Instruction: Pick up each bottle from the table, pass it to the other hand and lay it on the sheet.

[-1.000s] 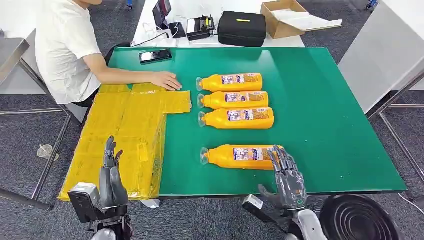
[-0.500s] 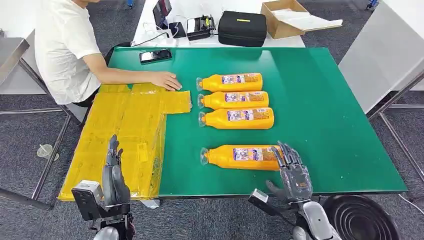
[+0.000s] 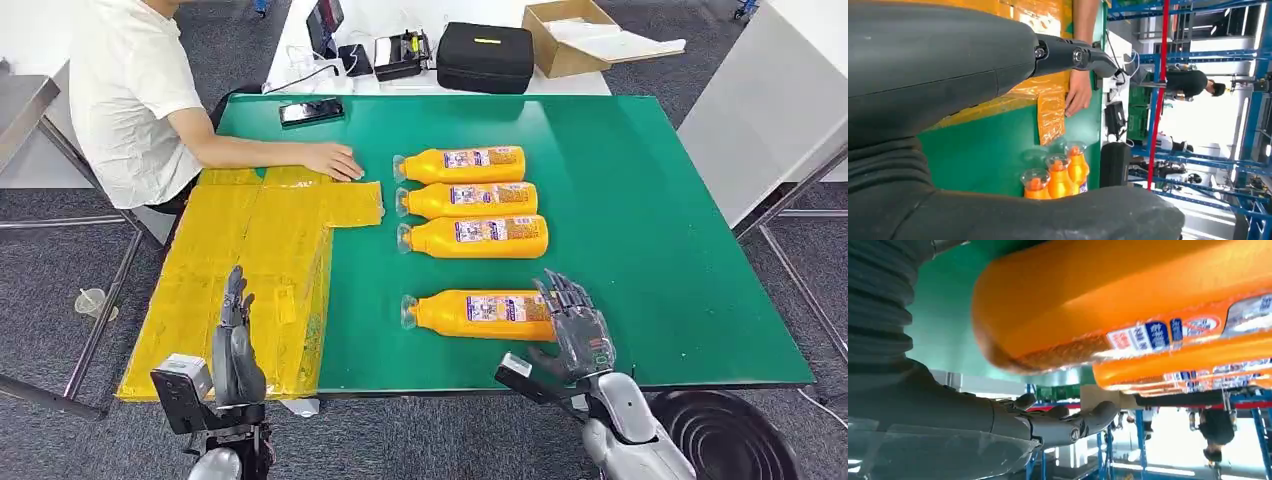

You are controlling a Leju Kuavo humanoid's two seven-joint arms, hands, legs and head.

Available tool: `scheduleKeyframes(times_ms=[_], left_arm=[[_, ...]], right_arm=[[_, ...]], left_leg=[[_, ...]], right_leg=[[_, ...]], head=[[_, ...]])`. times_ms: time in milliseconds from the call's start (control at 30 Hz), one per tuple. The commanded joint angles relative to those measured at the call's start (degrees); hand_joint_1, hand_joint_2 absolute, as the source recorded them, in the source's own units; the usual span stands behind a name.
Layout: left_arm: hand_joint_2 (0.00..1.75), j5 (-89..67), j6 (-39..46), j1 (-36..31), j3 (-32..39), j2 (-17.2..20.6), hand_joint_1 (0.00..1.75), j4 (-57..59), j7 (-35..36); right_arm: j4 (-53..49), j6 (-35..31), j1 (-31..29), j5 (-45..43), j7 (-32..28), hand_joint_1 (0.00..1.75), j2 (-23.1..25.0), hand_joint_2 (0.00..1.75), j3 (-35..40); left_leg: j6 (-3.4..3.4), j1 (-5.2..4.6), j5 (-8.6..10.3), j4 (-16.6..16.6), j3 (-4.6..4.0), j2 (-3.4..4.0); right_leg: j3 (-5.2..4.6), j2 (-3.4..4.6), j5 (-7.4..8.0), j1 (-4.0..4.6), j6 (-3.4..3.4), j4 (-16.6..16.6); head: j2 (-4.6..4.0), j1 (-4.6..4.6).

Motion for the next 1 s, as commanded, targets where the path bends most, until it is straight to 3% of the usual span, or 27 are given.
scheduleKeyframes(times_ms=[33,667,833,967,1000], left_arm=[[0.0,0.6,-0.2,-1.8,-1.0,0.4,0.0,3.6,0.4],[0.0,1.1,-0.5,-3.1,-2.0,0.5,0.0,4.9,0.7],[0.0,1.7,-0.7,-3.1,-2.0,0.4,0.0,5.2,1.0],[0.0,1.8,-0.8,-3.2,-2.1,0.3,0.0,5.3,1.1],[0.0,1.8,-0.8,-3.3,-2.1,0.3,0.0,5.5,1.1]], right_arm=[[9.1,0.7,-4.8,0.0,-0.4,0.0,2.4,1.75,1.3],[16.4,4.9,-11.9,-1.4,-1.0,0.0,4.1,1.75,5.7],[19.5,13.3,-14.1,-3.5,0.8,0.0,2.3,1.75,8.9],[20.1,14.0,-14.3,-4.2,0.8,0.02,1.8,1.75,9.0],[20.9,14.9,-14.7,-4.3,0.9,0.61,1.7,1.75,9.6]], left_leg=[[0.0,0.05,-0.19,0.0,0.41,0.22],[0.0,0.04,-0.11,0.0,0.37,0.21],[0.01,0.06,-0.18,0.0,0.51,0.21],[0.01,0.06,-0.12,0.0,0.51,0.19],[0.01,0.05,-0.1,0.0,0.57,0.21]], right_leg=[[0.4,0.11,-0.12,0.1,-0.24,-0.1],[0.34,0.11,-0.05,0.09,-0.21,-0.1],[0.5,0.04,-0.13,0.13,-0.29,-0.1],[0.47,0.0,-0.07,0.11,-0.23,-0.1],[0.5,-0.03,-0.06,0.09,-0.21,-0.1]], head=[[0.0,0.0],[0.0,0.0],[0.0,0.0],[0.0,0.0],[0.0,0.0]])
